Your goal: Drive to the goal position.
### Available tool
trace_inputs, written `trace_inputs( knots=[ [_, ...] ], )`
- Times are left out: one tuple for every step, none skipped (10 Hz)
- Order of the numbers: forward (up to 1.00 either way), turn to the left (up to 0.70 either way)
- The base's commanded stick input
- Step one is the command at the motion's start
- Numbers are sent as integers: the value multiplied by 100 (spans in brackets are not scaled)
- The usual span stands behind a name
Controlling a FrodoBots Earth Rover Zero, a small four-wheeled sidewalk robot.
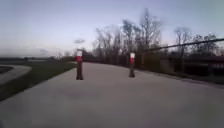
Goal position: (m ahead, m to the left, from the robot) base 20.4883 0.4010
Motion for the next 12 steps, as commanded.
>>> trace_inputs(
  knots=[
    [100, 0],
    [100, 0],
    [100, 0],
    [100, 0],
    [100, 0],
    [100, 1],
    [100, 12],
    [100, 20],
    [100, 26],
    [100, 14],
    [100, 2],
    [100, 3]
  ],
)
